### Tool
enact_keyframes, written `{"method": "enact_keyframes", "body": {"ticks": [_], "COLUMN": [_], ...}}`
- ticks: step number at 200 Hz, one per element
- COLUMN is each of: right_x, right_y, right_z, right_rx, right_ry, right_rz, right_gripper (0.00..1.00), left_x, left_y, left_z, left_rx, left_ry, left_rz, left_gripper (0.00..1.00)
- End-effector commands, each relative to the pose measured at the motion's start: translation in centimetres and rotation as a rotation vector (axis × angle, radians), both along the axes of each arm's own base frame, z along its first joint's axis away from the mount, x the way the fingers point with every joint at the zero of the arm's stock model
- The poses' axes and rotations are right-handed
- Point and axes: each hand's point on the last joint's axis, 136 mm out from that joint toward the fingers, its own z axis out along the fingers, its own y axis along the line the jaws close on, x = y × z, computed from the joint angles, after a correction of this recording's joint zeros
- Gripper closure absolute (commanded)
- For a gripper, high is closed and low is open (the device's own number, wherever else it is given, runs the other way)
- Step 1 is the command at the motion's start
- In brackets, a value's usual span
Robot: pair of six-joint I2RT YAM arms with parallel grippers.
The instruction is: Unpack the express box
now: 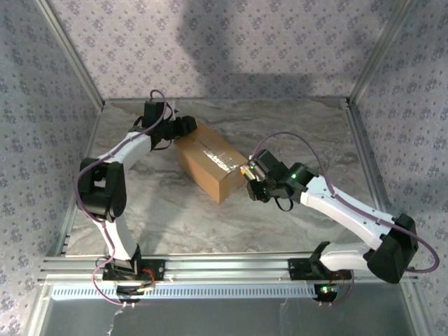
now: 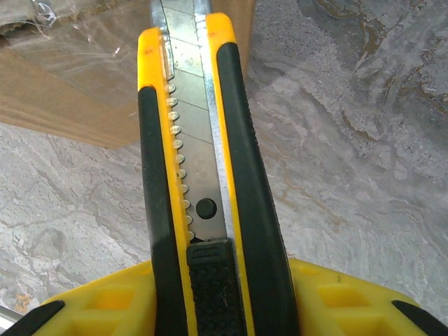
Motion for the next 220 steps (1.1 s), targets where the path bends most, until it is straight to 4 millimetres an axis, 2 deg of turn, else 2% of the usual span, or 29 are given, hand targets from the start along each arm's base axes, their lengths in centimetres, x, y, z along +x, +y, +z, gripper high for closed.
{"method": "enact_keyframes", "body": {"ticks": [1, 57, 110, 155, 220], "right_x": [1.4, 1.6, 0.9, 0.5, 0.0], "right_y": [1.6, 1.4, 0.5, 0.2, 0.4], "right_z": [1.7, 1.7, 1.3, 1.0, 1.2], "right_rx": [0.050, 0.050, 0.041, 0.023, 0.028], "right_ry": [-0.057, -0.058, -0.057, -0.062, -0.073], "right_rz": [0.041, 0.034, 0.006, -0.012, -0.023], "right_gripper": [1.00, 1.00, 1.00, 1.00, 1.00], "left_x": [-2.8, -2.6, -0.9, 0.3, 0.5], "left_y": [-2.8, -2.7, -0.3, 2.0, 4.8], "left_z": [-2.2, -1.9, -0.6, 1.5, 4.5], "left_rx": [-0.005, 0.007, 0.089, 0.091, 0.090], "left_ry": [0.089, 0.083, 0.059, 0.015, -0.021], "left_rz": [-0.119, -0.111, 0.014, 0.112, 0.175], "left_gripper": [0.50, 0.50, 0.50, 0.49, 0.45]}}
